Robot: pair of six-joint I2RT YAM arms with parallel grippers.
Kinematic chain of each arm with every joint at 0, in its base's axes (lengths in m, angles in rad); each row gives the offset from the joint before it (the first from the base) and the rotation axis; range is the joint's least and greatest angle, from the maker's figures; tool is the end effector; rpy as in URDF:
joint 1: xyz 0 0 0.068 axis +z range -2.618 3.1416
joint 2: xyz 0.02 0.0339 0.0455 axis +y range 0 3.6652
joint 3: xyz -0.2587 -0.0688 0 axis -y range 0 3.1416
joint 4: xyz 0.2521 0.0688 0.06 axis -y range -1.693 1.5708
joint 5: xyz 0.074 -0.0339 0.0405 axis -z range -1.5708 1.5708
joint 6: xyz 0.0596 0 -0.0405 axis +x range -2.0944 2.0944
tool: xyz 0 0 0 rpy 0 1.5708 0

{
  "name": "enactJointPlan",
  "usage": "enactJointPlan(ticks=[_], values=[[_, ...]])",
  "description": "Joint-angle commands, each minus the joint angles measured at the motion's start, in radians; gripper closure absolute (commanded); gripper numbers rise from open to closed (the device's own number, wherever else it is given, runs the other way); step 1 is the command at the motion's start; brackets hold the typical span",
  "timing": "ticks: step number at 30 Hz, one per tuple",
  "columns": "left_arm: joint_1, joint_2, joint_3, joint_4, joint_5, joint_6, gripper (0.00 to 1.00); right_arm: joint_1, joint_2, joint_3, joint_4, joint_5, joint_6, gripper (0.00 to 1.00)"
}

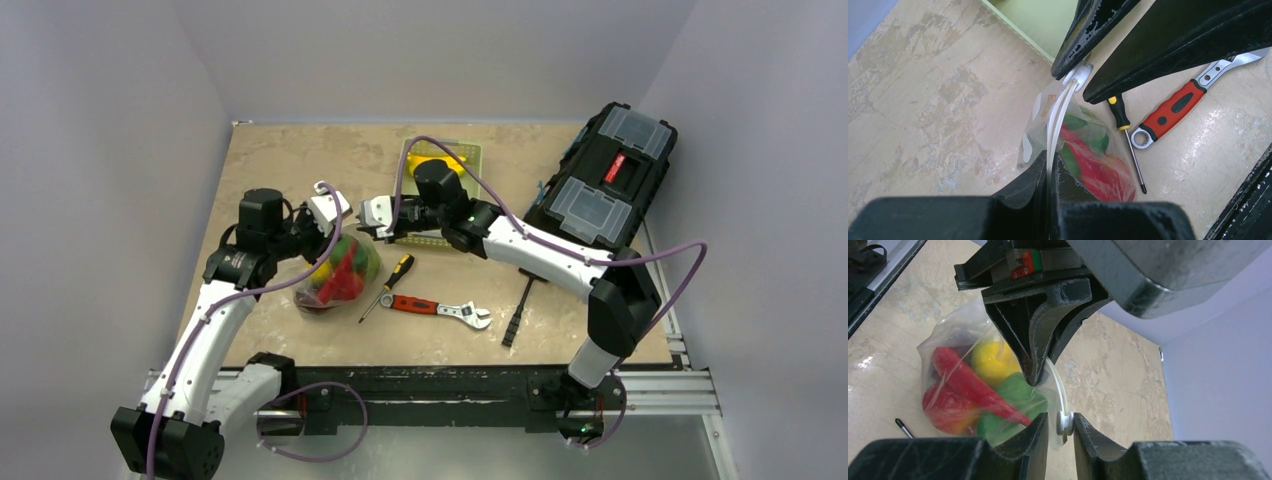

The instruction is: Place the food in the zip-top bag and seal the zipper

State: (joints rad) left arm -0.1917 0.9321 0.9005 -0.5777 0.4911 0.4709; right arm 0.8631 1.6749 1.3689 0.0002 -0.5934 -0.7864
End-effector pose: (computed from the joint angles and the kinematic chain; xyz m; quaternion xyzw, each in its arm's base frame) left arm 0.2140 -0.0702 0.3008 0.3861 0.7767 -0.1510 0.4742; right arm 0.2497 0.3431 0.3149 -0.6837 0.3966 0.2573 0.5559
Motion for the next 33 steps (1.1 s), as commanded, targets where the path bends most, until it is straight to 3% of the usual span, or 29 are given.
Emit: enactJointPlan(ticks=[1, 7, 19, 26, 33], values=[[0.005, -0.001, 0.006, 0.036, 0.036, -0.008, 1.0, 0.005, -0.011, 0.047, 0.004, -0.012, -0.007, 0.8], [0.005, -0.011, 0.0, 0.038, 0.042, -0.003, 1.0, 0.005, 0.014, 0.066, -0.024, -0.025, -0.02, 0.96], [0.003, -0.091, -0.076, 0.092, 0.102, 0.037, 1.0, 0.008, 0.092, 0.093, 0.012, -0.146, -0.085, 0.92], [0.004, -0.088, -0.065, 0.099, 0.045, 0.012, 1.0, 0.007, 0.053, 0.045, 0.031, -0.166, -0.085, 1.0], [0.003, -0.097, -0.073, 0.134, -0.004, -0.028, 0.7, 0.007, 0.013, 0.033, 0.002, -0.151, -0.07, 1.0]])
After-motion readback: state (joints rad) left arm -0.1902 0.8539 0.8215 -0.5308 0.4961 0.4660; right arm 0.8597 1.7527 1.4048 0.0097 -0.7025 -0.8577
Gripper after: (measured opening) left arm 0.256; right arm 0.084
